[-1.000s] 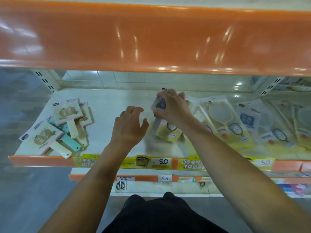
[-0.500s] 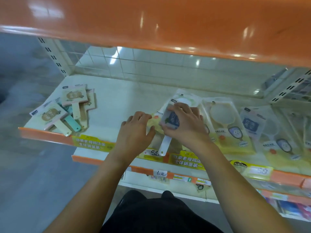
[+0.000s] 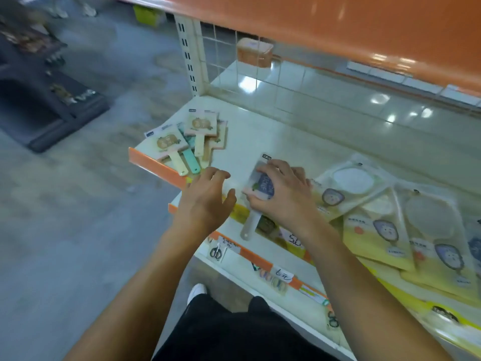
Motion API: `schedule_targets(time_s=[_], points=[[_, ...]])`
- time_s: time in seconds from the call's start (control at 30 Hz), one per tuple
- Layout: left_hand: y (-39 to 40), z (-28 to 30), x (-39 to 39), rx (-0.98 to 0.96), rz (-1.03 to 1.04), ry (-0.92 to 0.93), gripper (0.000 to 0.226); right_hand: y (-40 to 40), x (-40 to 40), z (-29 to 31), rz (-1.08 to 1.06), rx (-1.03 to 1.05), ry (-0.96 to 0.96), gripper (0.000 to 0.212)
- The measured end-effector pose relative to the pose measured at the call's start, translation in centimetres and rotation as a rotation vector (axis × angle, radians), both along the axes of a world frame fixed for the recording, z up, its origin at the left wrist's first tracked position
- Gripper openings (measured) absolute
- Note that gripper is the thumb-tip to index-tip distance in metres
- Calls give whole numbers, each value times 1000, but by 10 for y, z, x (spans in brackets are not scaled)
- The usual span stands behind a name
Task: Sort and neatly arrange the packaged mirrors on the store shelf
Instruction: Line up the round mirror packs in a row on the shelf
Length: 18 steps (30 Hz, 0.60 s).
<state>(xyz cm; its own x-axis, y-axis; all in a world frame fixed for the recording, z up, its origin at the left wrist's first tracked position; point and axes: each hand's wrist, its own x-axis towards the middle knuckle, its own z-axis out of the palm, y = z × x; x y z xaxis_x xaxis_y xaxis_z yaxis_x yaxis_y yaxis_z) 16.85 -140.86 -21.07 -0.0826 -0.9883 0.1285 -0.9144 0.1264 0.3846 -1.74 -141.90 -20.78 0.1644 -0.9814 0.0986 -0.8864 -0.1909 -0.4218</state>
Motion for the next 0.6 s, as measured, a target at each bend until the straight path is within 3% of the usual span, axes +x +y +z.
schedule_targets(time_s=[0.13,0.6], points=[[-10,0,37,-62,9,13,37,-18,36,4,37,13,21,61],[-98,-1,163,-4,-1,28,33,-110,170,2,-62,9,61,66]])
